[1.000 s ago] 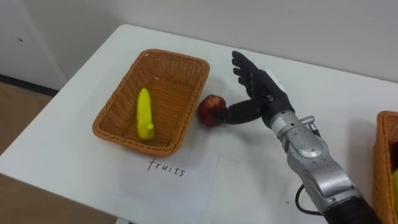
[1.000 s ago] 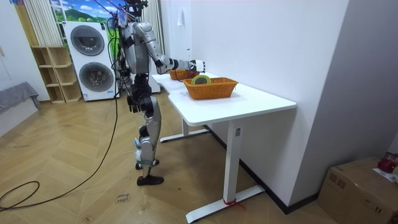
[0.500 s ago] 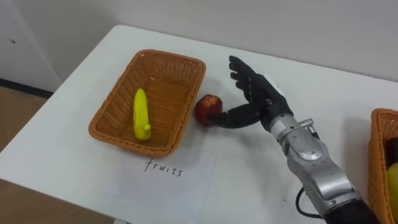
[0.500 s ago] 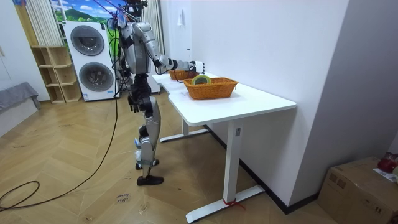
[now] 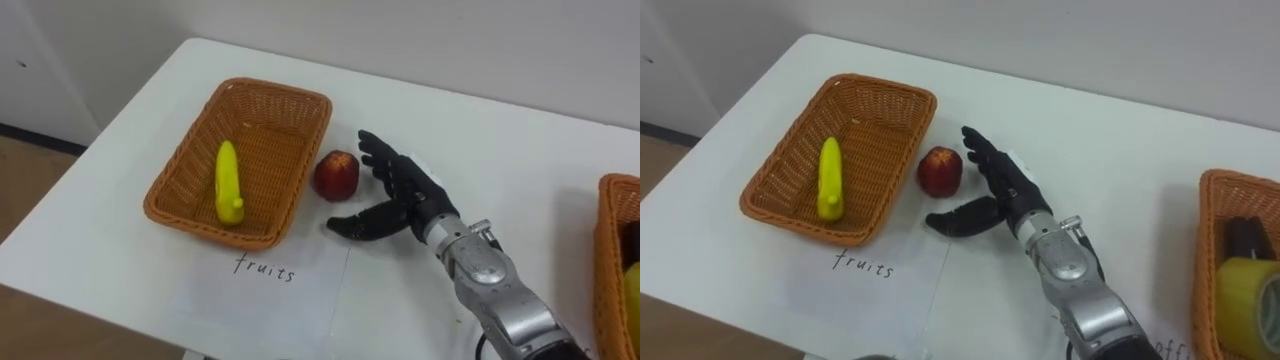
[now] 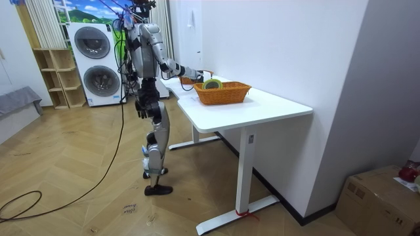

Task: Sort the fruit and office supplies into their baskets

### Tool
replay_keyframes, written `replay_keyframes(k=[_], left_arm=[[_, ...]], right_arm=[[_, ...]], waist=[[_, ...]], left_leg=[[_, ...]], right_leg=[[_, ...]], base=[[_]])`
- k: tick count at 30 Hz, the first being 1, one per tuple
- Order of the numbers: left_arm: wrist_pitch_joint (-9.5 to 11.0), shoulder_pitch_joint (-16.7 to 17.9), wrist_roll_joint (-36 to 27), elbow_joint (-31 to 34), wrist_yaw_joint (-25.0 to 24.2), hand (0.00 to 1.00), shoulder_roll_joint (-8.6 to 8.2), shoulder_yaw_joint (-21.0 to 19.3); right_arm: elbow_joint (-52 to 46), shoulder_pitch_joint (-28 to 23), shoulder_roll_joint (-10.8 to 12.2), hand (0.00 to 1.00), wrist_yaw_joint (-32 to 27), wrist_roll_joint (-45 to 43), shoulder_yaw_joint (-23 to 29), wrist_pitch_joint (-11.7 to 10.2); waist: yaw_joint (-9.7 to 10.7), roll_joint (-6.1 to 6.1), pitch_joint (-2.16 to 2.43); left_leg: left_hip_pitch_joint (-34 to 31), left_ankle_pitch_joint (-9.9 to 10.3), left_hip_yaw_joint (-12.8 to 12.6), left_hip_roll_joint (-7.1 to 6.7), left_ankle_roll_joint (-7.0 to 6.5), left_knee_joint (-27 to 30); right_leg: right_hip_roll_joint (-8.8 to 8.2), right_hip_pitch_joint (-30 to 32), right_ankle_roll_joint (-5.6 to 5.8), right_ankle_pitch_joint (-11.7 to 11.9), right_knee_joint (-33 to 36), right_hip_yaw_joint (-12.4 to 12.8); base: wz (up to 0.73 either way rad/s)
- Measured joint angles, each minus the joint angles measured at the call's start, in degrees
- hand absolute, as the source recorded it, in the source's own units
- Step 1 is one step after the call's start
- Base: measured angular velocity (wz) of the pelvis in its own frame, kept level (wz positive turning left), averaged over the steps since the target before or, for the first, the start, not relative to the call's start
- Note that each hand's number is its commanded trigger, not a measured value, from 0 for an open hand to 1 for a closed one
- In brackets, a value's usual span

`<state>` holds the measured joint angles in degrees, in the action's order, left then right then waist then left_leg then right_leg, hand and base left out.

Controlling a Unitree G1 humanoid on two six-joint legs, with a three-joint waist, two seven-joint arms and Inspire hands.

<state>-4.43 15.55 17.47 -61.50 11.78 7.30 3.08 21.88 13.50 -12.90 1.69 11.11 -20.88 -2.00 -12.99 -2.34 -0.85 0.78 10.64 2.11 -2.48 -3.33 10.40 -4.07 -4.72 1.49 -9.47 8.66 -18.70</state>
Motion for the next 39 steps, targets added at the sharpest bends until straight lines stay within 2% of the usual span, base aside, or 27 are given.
replay_keyframes(k=[13,18,32,39], left_arm=[[0.0,-0.5,0.2,-0.2,-0.1,0.00,-0.03,0.0],[-0.3,-0.3,0.2,-0.3,-0.5,0.00,-0.12,0.1],[-0.3,-0.1,0.2,-0.3,-1.2,0.00,-0.19,0.1],[-0.6,-0.2,0.2,-0.1,-1.0,0.00,-0.17,0.4]], right_arm=[[1.6,0.0,2.1,0.00,-4.6,-2.6,-0.3,-1.7],[2.1,0.1,2.2,0.00,-6.5,-2.6,-0.3,-2.2],[2.4,1.2,2.3,0.00,-9.3,-2.7,-0.3,-2.1],[2.6,1.3,2.2,0.00,-11.1,-3.8,-0.4,-2.2]], waist=[[-0.7,0.40,0.25],[-1.7,0.42,0.24],[-2.0,0.47,0.15],[-3.1,0.42,0.14]], left_leg=[[-0.6,0.0,-0.3,0.01,0.00,0.1],[-0.8,0.0,-0.2,-0.02,0.00,0.1],[-1.3,0.0,0.0,-0.06,0.00,0.1],[-2.2,0.0,0.4,-0.07,0.00,0.4]], right_leg=[[-0.05,0.7,0.00,0.0,0.1,-0.2],[-0.10,0.8,0.00,0.0,0.1,-0.5],[-0.21,1.1,0.01,0.0,0.0,-1.5],[-0.23,1.8,0.01,0.0,0.1,-2.0]], base=[[-0.01],[0.01],[0.00],[0.01]])
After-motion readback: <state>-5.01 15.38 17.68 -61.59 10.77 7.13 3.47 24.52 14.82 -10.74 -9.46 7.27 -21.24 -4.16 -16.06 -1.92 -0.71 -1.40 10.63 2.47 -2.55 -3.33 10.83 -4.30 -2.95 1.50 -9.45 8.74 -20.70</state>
